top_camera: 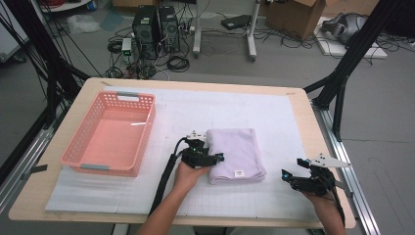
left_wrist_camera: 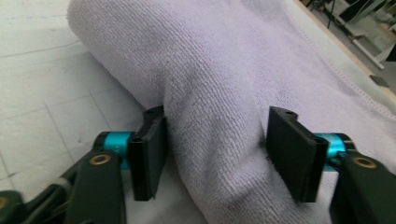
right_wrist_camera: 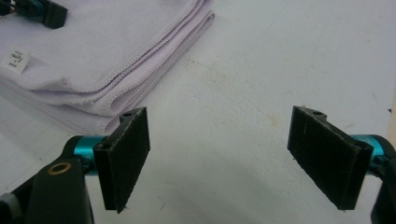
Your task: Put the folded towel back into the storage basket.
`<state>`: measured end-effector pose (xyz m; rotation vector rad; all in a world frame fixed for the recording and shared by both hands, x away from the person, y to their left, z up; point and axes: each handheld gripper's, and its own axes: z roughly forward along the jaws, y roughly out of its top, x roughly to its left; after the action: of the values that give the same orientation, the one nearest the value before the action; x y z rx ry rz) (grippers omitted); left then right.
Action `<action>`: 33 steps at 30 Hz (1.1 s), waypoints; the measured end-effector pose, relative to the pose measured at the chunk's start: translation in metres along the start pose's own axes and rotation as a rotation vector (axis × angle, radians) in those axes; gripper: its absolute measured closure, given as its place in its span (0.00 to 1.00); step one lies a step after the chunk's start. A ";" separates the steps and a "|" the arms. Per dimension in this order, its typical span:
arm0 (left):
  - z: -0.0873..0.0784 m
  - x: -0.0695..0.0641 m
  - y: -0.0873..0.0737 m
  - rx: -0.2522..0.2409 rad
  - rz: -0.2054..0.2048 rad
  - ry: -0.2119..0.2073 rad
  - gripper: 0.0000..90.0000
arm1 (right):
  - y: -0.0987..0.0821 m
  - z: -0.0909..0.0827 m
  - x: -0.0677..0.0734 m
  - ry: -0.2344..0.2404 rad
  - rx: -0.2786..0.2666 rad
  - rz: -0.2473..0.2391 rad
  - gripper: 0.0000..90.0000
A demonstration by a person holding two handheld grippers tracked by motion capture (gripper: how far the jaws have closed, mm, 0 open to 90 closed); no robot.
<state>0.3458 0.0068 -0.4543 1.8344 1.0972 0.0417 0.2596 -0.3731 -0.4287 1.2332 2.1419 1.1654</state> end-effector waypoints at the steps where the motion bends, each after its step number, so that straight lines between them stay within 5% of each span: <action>1: 0.002 0.000 0.000 0.007 -0.024 -0.018 0.60 | 0.000 0.000 0.000 0.003 0.001 -0.001 0.22; 6: 0.000 0.000 0.001 -0.020 -0.012 -0.033 0.74 | 0.001 0.001 0.000 0.008 -0.005 0.003 0.22; 15: -0.018 -0.009 0.005 -0.151 0.148 -0.108 0.75 | 0.001 -0.001 0.000 0.007 -0.009 0.007 0.22; 23: -0.043 -0.014 0.010 -0.241 0.288 -0.130 0.76 | 0.002 0.001 0.001 0.012 -0.007 0.000 0.22; 33: -0.075 -0.015 0.016 -0.314 0.389 -0.140 0.76 | 0.003 0.002 0.003 0.017 -0.012 -0.001 0.22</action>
<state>0.3129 0.0475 -0.3966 1.7088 0.5867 0.2936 0.2611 -0.3692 -0.4276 1.2216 2.1447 1.1912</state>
